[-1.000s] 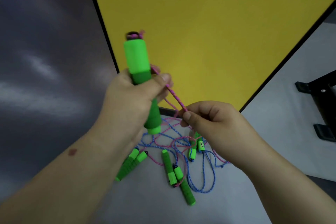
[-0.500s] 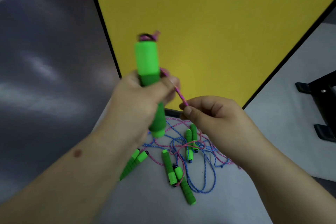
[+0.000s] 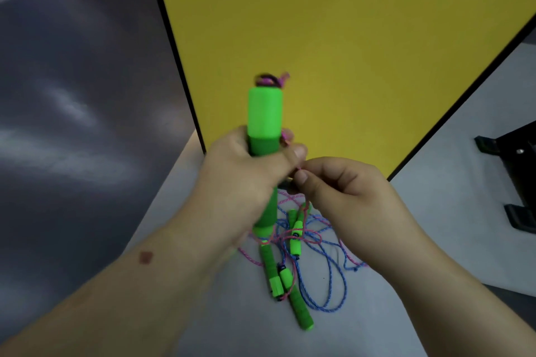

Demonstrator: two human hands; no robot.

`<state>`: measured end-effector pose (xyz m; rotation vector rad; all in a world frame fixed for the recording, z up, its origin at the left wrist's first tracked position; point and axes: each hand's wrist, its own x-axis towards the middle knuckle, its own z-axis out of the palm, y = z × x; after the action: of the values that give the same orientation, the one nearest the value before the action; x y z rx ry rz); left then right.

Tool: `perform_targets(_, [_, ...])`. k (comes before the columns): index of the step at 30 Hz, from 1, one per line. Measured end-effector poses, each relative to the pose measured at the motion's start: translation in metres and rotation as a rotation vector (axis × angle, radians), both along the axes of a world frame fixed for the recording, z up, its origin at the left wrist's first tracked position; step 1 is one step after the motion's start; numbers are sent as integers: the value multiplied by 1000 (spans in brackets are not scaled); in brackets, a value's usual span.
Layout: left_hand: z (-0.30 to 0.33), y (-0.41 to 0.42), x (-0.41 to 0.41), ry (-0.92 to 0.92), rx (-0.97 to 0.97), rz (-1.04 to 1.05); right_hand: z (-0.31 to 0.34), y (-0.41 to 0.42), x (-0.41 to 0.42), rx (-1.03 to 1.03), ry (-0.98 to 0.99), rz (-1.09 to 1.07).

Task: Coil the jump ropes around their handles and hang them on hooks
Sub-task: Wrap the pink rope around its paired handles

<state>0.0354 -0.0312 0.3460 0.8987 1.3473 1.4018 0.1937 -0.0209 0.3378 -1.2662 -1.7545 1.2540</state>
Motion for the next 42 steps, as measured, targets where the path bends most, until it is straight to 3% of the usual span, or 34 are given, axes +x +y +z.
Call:
perform_targets(3, [5, 9, -19, -128, 53, 94, 0, 1, 3, -26, -40, 5])
perform_targets(8, [-2, -2, 0, -18, -19, -20, 5, 0, -1, -20, 81, -49])
perform_targets(11, [3, 8, -15, -177, 35, 47, 2, 1, 2, -37, -28, -12])
perform_targets(16, [0, -2, 1, -79, -14, -33, 2, 1, 1, -3, 35, -40])
perform_targets(20, [11, 7, -14, -269, 35, 87, 2, 0, 4, -54, -74, 32])
perform_targets(24, [8, -3, 5, -203, -1, -55, 7, 0, 0, 14, -42, -23])
perform_targets(29, [18, 7, -19, -335, 64, 85, 8, -2, 4, -34, -68, -46])
perform_targets(32, [4, -4, 1, -186, -30, -101, 10, -3, 0, 14, -14, -77])
perform_targets(34, [0, -6, 10, -22, -6, -56, 10, -2, -2, 24, 13, -58])
perform_targets(38, [9, 8, -14, -181, 91, 167, 9, -3, 4, -38, -65, 21])
perform_targets(42, [3, 0, -5, -125, 51, 11, 9, 0, 0, -3, 4, -52])
